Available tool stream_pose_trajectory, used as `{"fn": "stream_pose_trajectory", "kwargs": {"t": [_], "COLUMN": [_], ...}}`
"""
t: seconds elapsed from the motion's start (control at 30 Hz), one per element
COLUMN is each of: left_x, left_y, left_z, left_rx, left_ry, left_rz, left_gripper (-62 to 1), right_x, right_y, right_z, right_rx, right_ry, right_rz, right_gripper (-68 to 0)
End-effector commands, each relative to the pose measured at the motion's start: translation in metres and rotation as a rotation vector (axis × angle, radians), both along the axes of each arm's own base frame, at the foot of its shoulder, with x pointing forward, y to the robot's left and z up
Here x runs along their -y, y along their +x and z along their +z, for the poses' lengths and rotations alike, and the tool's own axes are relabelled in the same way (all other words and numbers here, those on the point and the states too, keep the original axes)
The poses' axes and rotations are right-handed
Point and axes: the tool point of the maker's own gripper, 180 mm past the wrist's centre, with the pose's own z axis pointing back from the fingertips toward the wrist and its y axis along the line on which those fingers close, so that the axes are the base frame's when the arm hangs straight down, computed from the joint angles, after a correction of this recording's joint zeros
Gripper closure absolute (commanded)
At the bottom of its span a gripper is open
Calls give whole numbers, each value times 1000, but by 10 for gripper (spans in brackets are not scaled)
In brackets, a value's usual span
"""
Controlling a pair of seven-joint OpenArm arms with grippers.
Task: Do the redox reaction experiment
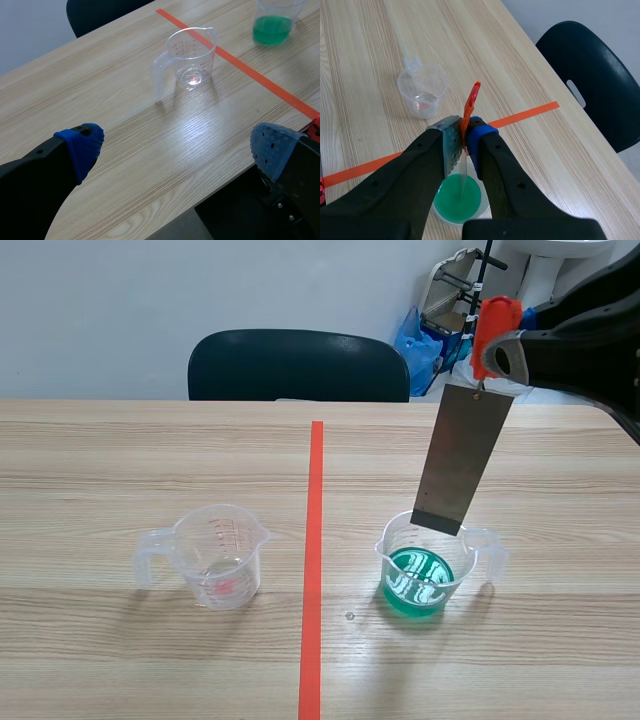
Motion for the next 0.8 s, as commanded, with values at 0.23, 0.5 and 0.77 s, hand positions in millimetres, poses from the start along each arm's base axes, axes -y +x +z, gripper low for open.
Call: {"fn": "stream_pose_trajectory", "kwargs": {"t": [0.23, 0.5, 0.77], "left_x": [1, 1, 1], "left_y": [1, 1, 1], "left_z": [5, 5, 5], "left_rx": [19, 19, 19], "left_ry": [-18, -18, -18], "left_rz": [5, 5, 5], "left_gripper": [-623, -623, -623], "right_x": [4, 5, 5], "right_y": [7, 7, 7], "right_z": [15, 16, 16], "right_rx": [37, 36, 37], "right_ry": [33, 47, 48], "right_rz": [-11, -14, -14], "right_gripper": [-7, -7, -7]}}
